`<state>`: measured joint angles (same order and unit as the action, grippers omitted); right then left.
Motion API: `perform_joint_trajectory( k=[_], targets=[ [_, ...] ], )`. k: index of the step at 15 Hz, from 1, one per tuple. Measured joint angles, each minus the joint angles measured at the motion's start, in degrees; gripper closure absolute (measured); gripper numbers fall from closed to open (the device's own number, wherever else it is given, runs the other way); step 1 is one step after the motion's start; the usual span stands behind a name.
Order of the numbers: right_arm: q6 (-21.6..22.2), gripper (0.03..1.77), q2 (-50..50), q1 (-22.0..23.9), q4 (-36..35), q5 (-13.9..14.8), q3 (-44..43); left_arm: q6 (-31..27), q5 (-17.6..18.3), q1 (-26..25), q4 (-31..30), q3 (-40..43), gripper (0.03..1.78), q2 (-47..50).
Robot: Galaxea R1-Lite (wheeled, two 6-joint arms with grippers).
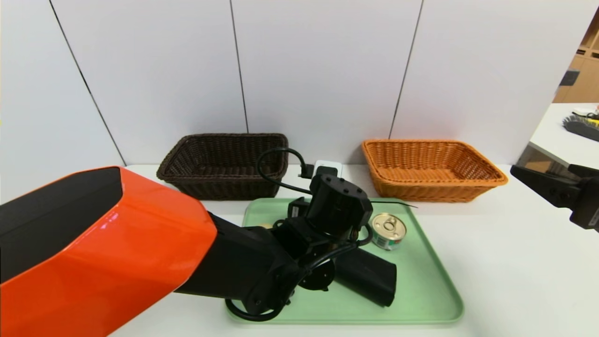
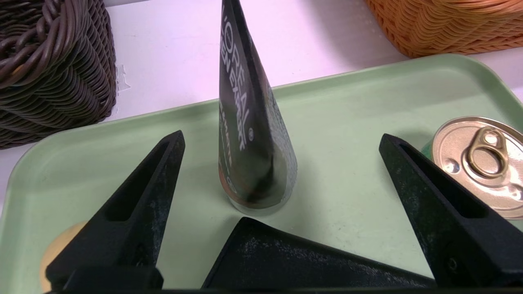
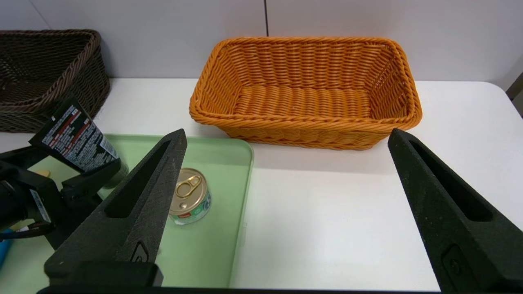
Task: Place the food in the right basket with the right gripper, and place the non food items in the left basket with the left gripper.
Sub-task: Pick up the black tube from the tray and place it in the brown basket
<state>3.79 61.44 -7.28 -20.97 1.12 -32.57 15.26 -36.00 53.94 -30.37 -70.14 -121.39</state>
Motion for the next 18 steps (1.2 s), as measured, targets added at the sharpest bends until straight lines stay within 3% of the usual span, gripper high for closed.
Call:
perform_joint_trajectory(
  k=[18],
  targets=[
    [-0.24, 0.10, -3.17, 0.01, -0.04, -2.49, 4.49, -2.28, 0.20, -2.93, -0.17, -4.24, 0.12, -3.57]
  ],
)
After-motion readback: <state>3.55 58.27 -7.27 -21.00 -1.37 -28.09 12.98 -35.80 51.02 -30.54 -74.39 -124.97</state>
